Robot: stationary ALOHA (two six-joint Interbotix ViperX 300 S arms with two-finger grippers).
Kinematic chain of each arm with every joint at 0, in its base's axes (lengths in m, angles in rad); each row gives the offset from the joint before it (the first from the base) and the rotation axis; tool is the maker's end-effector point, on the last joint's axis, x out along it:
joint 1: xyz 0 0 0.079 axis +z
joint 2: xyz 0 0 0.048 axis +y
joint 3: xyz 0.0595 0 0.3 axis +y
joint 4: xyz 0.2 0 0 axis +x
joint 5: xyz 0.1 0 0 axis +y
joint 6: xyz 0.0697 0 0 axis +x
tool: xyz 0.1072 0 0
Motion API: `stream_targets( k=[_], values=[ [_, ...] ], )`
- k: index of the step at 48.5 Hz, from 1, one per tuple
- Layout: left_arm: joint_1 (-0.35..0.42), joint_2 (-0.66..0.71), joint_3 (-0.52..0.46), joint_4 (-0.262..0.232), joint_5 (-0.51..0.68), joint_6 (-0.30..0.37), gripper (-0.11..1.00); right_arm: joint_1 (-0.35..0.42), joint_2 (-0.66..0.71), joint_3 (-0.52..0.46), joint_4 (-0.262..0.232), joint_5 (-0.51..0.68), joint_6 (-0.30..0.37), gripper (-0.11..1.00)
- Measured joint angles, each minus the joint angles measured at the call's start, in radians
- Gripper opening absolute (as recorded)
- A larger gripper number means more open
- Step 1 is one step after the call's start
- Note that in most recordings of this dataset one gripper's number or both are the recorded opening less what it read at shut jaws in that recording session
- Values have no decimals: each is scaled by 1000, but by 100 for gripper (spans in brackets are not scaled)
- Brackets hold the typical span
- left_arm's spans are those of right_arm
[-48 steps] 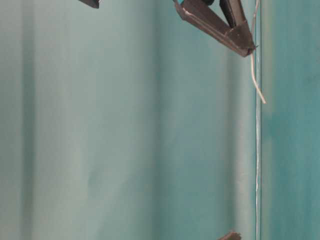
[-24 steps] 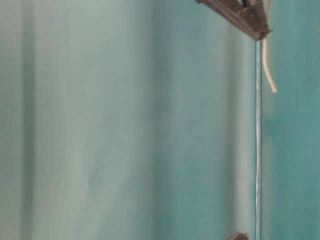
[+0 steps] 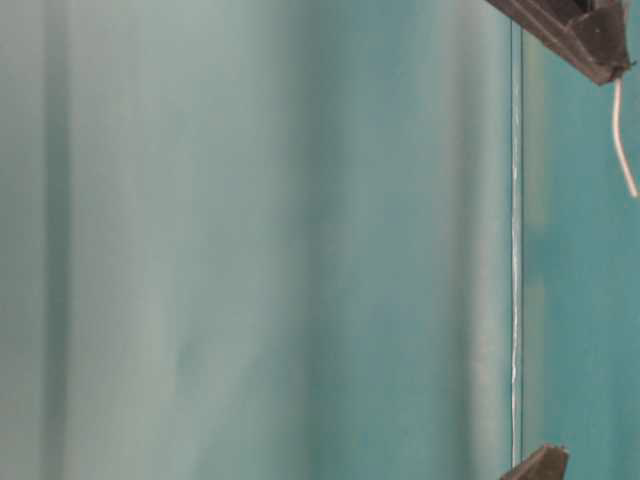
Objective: Insert the wire through the hole in the metal fitting marked with a red label. (retake)
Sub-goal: 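Lift the wire with the right gripper and pull it off the fixture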
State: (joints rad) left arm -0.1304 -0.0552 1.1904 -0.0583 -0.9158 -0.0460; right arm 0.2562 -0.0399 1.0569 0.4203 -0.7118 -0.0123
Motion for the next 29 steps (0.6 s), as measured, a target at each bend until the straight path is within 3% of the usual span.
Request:
stream_targets(
  k=[15, 21, 29],
  values=[
    [-35, 83, -2, -9, -100, -2, 58, 130, 81, -9, 163, -141, -32, 2],
    [-48, 127, -2, -26, -141, -2, 58, 169, 114, -18, 204, -187, -35, 2],
    [-64, 190, -15, -31, -209, -3, 58, 193, 147, -37, 222, -206, -34, 2]
  ],
)
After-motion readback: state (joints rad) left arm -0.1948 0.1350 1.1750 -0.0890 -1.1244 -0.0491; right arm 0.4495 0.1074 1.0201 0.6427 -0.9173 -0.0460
